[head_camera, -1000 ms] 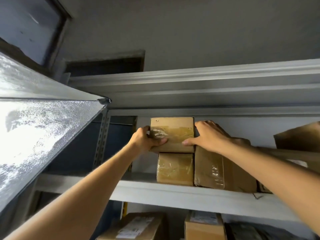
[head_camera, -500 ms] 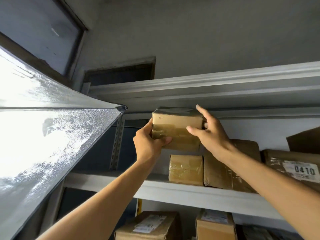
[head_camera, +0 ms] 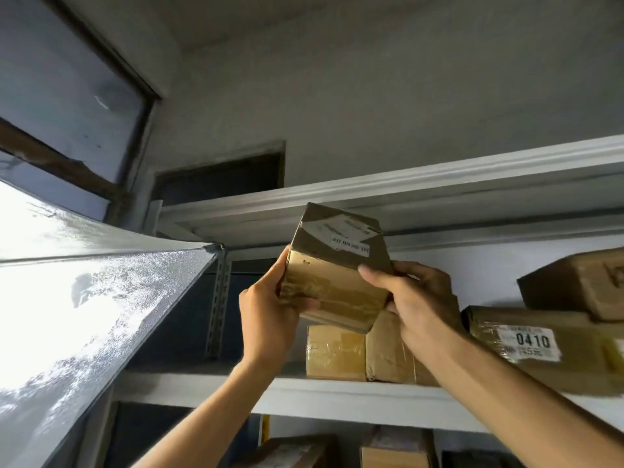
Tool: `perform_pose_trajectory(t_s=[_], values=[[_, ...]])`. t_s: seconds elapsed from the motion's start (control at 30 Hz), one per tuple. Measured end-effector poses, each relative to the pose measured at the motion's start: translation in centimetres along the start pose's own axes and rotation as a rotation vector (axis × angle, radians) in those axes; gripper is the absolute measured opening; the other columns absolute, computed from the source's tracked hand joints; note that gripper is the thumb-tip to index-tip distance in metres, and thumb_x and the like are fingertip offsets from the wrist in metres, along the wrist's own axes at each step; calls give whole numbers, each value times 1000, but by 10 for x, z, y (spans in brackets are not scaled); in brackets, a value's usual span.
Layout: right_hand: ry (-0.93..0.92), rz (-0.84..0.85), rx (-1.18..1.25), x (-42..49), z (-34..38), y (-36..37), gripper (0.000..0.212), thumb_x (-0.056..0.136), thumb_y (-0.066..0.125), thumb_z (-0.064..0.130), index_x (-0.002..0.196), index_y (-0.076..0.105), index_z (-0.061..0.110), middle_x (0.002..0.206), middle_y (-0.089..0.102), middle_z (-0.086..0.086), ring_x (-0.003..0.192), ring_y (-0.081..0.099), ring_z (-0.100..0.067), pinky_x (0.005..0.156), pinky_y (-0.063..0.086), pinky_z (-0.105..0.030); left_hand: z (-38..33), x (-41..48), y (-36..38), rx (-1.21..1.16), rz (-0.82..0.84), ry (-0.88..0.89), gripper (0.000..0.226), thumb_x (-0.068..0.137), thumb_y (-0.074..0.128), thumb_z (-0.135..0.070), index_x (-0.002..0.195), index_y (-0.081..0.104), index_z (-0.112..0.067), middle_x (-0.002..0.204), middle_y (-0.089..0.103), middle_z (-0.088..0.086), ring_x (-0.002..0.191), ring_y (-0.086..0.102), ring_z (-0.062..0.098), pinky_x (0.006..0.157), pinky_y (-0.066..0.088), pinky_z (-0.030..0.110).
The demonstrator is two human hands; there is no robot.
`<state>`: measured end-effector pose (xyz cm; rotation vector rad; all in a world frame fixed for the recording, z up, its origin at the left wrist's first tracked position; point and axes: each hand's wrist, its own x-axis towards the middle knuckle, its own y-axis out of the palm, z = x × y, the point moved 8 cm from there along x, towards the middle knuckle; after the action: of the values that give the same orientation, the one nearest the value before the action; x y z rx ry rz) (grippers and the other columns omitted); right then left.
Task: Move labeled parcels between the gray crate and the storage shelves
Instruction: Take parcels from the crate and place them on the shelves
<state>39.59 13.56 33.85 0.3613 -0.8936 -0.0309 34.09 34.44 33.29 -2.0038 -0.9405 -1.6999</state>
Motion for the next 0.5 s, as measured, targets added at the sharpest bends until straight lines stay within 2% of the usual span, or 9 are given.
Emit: perform_pose_trajectory(t_s=[0.1, 0.2, 0.3, 0.37, 0.4, 0.5], values=[[-20, -2, -29, -2, 3, -10, 23, 62, 88, 9, 75, 74, 21, 73, 75, 10, 84, 69, -14, 92, 53, -41, -8, -10, 3, -58, 32, -41, 56, 68, 84, 0, 117, 68, -21, 78, 71, -20, 79, 66, -7, 68, 56, 13], [-44, -3, -46, -6, 1, -24, 30, 58, 88, 4, 77, 73, 22, 76, 75, 9, 83, 71, -15, 89, 54, -43, -22, -21, 13, -232, 135, -87, 48, 69, 86, -29, 114, 70, -21, 83, 74, -13, 80, 70, 2, 68, 55, 16], [-80, 56, 17, -8, 4, -32, 40, 56, 82, -10, 84, 71, 16, 80, 76, 5, 75, 72, -8, 82, 56, -31, -27, -28, 19, -401, 135, -177, 60, 65, 76, -58, 116, 70, -28, 90, 76, -8, 86, 72, 9, 76, 57, 24], [-141, 90, -48, -8, 14, -36, 43, 55, 82, -11, 85, 69, 17, 79, 76, 9, 72, 69, 0, 71, 54, -21, -18, -33, 28, -495, 110, -279, 61, 62, 75, -57, 114, 71, -27, 94, 76, -6, 89, 72, 13, 83, 57, 35], [-166, 109, -98, -7, 20, -36, 46, 54, 84, -10, 87, 69, 19, 81, 75, 11, 77, 69, -1, 70, 51, -19, -14, -36, 34, -540, 111, -328, 58, 63, 78, -51, 114, 72, -24, 96, 76, -4, 91, 71, 16, 87, 57, 40], [-185, 149, -209, 3, 26, -44, 67, 54, 85, -9, 112, 66, 19, 105, 73, 10, 99, 66, -6, 84, 50, -20, -12, -44, 50, -589, 148, -354, 54, 69, 84, -36, 119, 69, -19, 102, 75, -2, 98, 70, 17, 92, 55, 43]])
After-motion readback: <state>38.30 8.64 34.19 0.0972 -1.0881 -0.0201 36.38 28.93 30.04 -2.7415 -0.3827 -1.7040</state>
